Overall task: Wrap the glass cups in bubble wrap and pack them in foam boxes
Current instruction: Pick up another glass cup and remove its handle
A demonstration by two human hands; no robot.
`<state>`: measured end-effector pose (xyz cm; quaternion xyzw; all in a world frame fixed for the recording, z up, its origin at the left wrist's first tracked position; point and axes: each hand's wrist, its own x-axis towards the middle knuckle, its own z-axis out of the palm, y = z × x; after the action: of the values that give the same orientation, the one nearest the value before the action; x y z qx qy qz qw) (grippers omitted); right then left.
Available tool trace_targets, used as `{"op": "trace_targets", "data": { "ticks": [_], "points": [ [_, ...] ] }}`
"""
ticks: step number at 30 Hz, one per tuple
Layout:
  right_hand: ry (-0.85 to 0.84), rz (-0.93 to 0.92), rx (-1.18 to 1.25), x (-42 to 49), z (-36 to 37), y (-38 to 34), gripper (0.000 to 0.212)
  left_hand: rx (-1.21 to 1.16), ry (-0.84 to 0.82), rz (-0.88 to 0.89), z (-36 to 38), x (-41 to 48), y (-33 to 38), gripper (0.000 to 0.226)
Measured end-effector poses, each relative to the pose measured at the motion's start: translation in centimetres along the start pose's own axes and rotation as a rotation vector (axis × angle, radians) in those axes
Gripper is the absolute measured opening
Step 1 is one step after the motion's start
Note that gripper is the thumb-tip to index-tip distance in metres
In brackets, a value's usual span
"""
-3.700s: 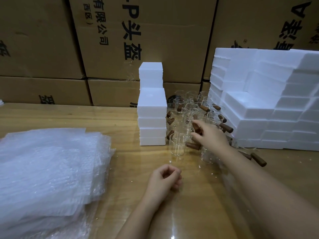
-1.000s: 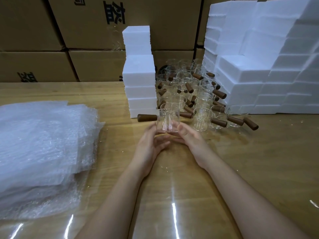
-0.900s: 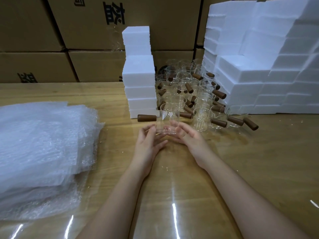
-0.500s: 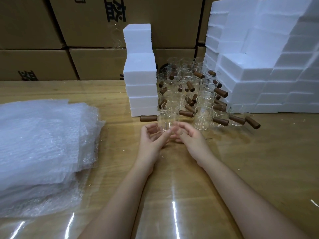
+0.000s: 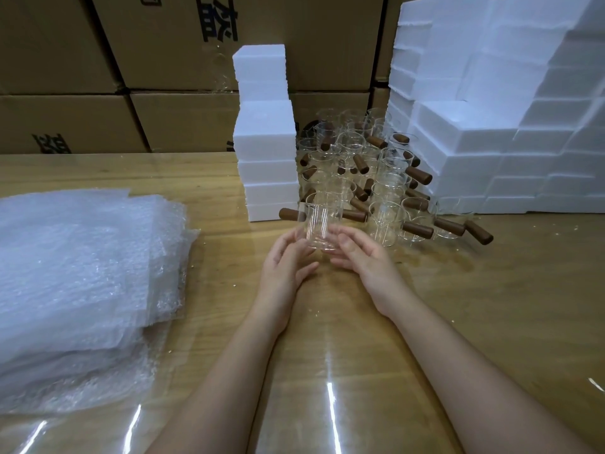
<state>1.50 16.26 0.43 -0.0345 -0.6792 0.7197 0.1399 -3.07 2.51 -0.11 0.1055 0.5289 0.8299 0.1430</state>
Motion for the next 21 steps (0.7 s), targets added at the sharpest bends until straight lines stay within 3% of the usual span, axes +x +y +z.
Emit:
{"op": "trace_targets", "data": {
  "ticks": [4,9,13,17,21],
  "points": [
    [0.037,-0.03,0.043,-0.08,-0.01,-0.06,0.027,0.107,0.034,0.133,-0.14,-0.01,-0.11,0.029],
    [0.095,-0.076,0.047,0.05,-0.06,0.15,0.026,0.189,-0.017,0.177,0.26,-0.58,-0.14,0.025],
    [0.09,-0.12,0.056,-0.01,0.06,0.48,0.028,0.266,-0.029,0.186,0.3,-0.86,-0.18,0.063],
    [0.104,-0.176,0.065,-0.15,-0.13,0.17,0.02,0.162,-0.013,0.159,0.01,-0.73,0.28,0.063],
    [0.206,-0.108,0.234,0.15,-0.29,-0.11,0.014,-0.035,-0.042,0.028,-0.42,-0.39,0.59,0.058]
  ]
}}
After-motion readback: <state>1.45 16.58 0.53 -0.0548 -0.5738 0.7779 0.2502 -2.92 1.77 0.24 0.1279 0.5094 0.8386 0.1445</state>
